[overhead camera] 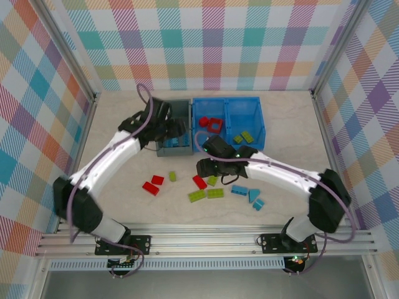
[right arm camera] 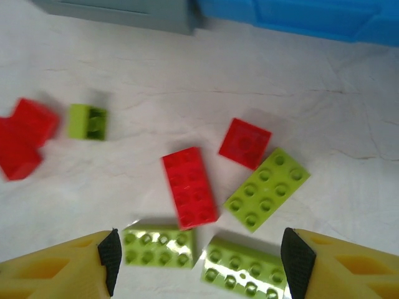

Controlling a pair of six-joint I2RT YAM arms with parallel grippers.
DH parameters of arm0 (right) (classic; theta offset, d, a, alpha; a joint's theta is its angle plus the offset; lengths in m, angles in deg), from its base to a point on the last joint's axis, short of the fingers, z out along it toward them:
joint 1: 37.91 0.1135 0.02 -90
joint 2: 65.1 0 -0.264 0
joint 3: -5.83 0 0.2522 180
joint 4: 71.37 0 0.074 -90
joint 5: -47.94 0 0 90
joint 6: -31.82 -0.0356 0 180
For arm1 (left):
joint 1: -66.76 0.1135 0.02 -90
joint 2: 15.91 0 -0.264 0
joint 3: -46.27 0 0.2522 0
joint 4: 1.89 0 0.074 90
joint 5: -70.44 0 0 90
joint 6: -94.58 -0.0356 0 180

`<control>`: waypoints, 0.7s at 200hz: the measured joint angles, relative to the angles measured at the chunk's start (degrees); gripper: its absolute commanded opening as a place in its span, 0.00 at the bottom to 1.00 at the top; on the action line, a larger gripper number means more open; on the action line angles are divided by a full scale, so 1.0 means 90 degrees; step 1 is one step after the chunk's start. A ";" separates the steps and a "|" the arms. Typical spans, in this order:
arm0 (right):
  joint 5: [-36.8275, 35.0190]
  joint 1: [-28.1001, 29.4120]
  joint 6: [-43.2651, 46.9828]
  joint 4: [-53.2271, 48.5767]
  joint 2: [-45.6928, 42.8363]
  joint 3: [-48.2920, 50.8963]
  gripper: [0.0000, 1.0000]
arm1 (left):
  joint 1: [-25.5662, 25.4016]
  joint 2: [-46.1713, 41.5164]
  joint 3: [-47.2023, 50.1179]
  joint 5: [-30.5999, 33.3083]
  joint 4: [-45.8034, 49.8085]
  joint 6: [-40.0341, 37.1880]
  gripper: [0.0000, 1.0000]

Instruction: Sort the legos into containers by color

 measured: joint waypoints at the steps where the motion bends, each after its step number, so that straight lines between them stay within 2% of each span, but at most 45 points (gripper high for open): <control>1: 0.0002 -0.0017 0.0000 -0.0012 0.0058 -0.0024 0.70 | -0.0053 -0.0095 0.0063 0.0007 -0.0024 0.0005 0.70; 10: 0.0017 -0.0107 -0.0002 -0.0046 0.0364 -0.0163 0.70 | -0.0359 -0.0663 0.0469 0.0015 -0.0146 0.0036 0.73; 35: 0.0029 -0.0291 0.0002 -0.0083 0.1151 -0.0534 0.70 | -0.1326 -0.2365 0.1690 0.0066 -0.0350 0.0129 0.74; 58: 0.0070 -0.0357 0.0010 -0.0090 0.1659 -0.0794 0.70 | -0.1843 -0.3429 0.2409 0.0236 -0.0284 0.0386 0.74; 95: 0.0168 -0.0415 0.0029 -0.0070 0.2183 -0.1005 0.69 | -0.2047 -0.4301 0.3024 0.0488 0.0002 0.0763 0.74; 140: 0.0170 -0.0444 0.0053 -0.0066 0.2477 -0.1010 0.64 | -0.2079 -0.4335 0.3077 0.0539 0.0049 0.0889 0.74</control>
